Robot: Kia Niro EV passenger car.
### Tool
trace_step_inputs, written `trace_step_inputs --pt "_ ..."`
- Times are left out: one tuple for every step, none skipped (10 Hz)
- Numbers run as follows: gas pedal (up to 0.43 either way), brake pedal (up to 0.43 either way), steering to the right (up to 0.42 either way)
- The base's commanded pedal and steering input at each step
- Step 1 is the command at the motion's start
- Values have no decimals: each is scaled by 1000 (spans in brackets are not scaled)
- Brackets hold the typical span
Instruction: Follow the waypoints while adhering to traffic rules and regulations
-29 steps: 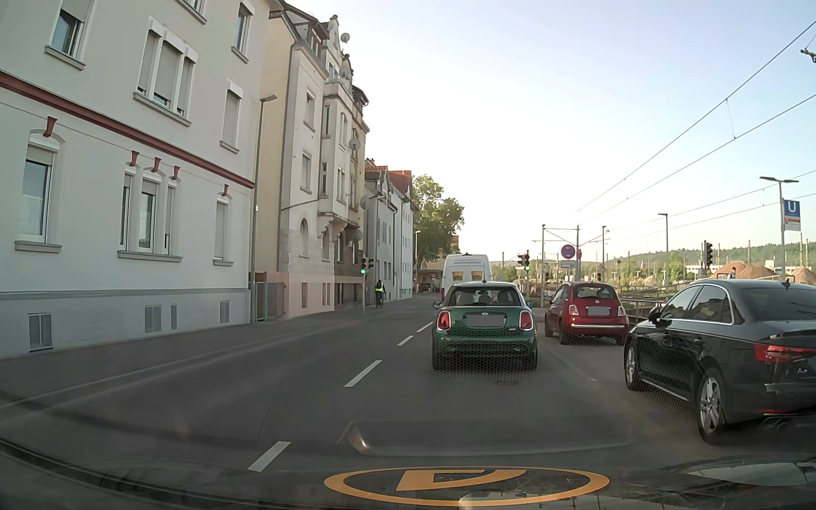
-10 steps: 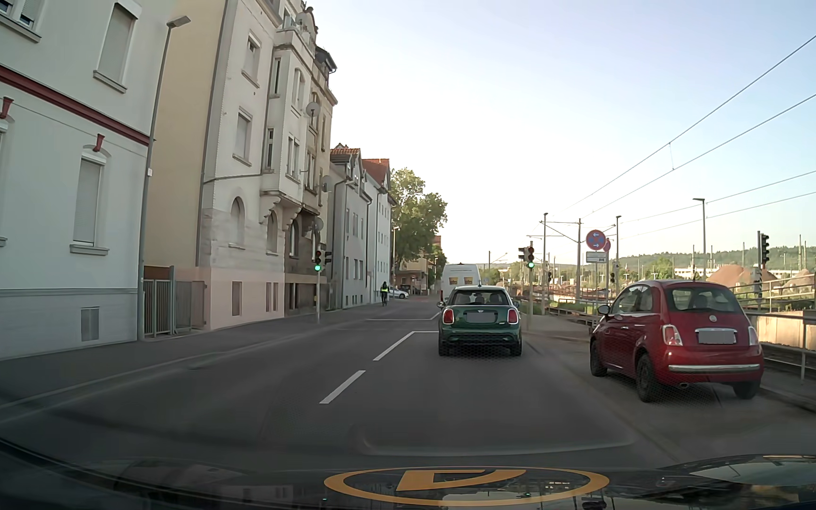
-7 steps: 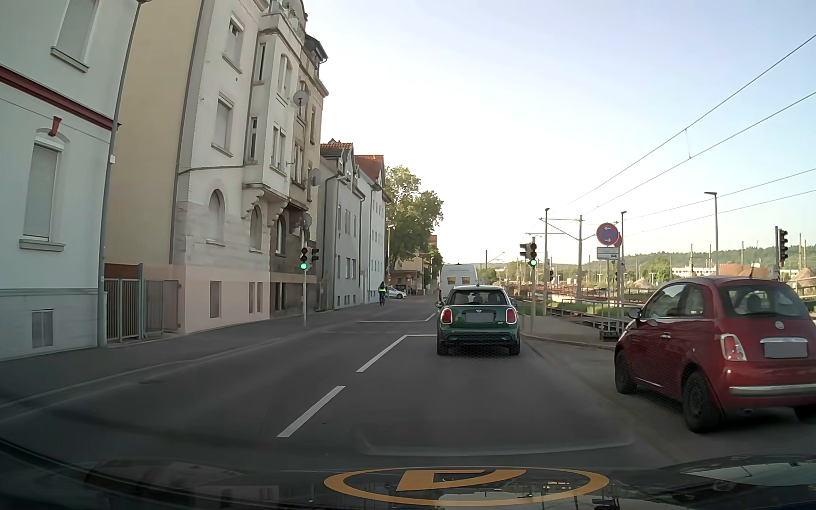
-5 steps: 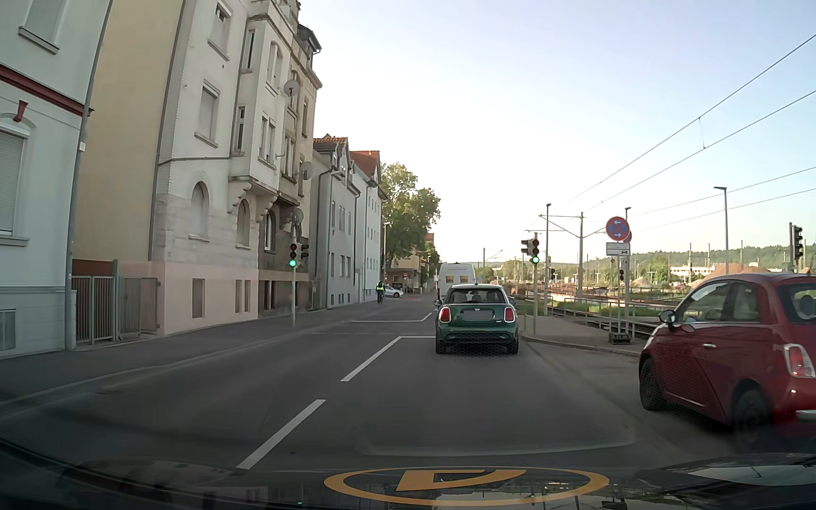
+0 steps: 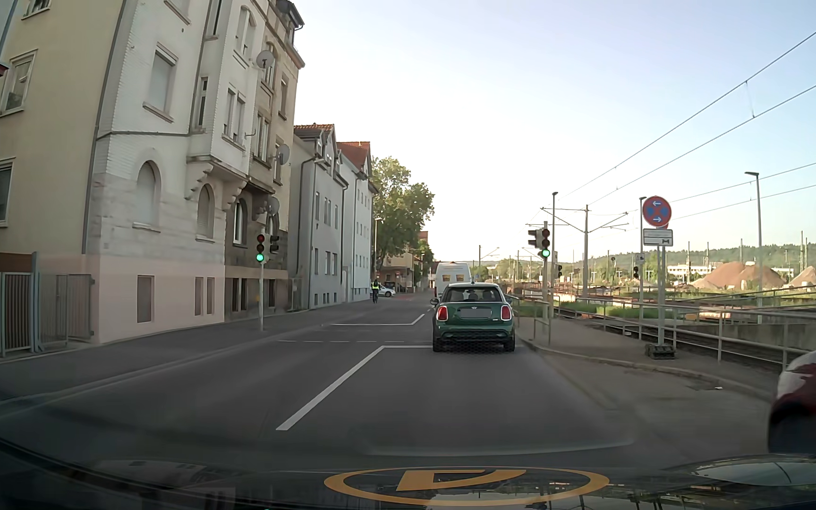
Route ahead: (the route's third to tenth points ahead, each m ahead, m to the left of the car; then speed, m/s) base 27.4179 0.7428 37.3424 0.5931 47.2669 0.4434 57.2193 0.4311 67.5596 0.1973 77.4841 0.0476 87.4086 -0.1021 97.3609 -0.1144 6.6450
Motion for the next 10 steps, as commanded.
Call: trace_step_inputs --pt "220 0 11" --pt "220 0 11" --pt "220 0 10" --pt "220 0 9" --pt "220 0 8" --pt "220 0 8" --pt "220 0 7" --pt "220 0 6" --pt "228 0 6" --pt "228 0 6"
